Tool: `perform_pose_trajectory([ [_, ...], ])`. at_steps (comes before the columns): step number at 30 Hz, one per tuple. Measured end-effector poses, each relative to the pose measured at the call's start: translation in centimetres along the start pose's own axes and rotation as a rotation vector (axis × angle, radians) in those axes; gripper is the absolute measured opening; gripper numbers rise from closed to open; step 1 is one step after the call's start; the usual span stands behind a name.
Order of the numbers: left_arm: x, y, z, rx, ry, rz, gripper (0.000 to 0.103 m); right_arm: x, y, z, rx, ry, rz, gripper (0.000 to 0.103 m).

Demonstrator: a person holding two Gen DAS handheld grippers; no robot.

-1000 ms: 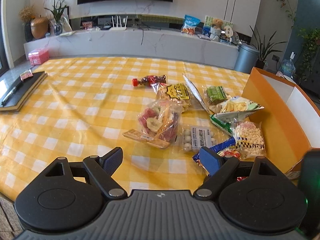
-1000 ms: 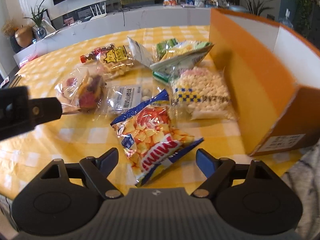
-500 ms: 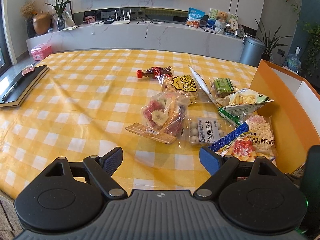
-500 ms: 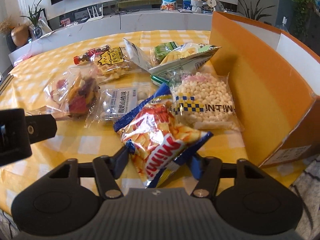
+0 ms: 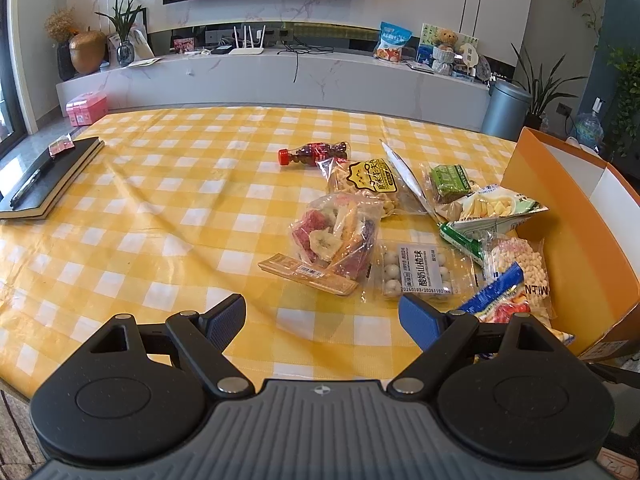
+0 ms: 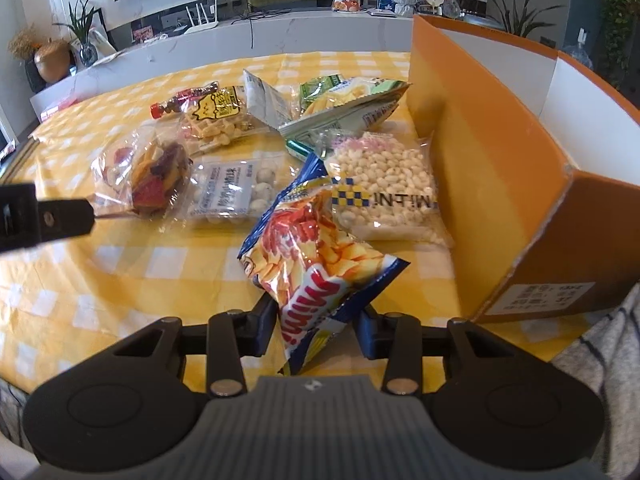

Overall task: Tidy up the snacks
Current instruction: 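Move the right gripper onto the red-and-white Mimi chip bag and close it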

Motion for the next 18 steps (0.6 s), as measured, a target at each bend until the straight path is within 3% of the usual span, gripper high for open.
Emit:
perform_pose_trajectory([
  [5, -0.1, 0.3, -0.5, 0.015, -0.004, -0.005, 0.101, -1.0, 0.0, 0.0, 0.015, -0.009, -0.047, 0.041],
  [15, -0.2, 0.7, -1.2, 0.025, -0.011, -0.022, 0.101, -1.0, 0.3, 0.3, 0.051, -0.037, -0.010, 0.041],
  [18, -0.2, 0.7, -1.1, 0.021, -0.026, -0.029, 0.101, -1.8, 0.0, 0.7, 0.039, -0.063, -0.067, 0.054],
])
Point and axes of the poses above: each gripper's, at about its wrist camera, not at the fingertips, and z roughly against the way its jaws point, x to its left, y to its underside, the point moved 10 cm from there along -z, roughly the way its jaws point, and after that the axes turned 6 degrees about -z, right-handed, at the moved point
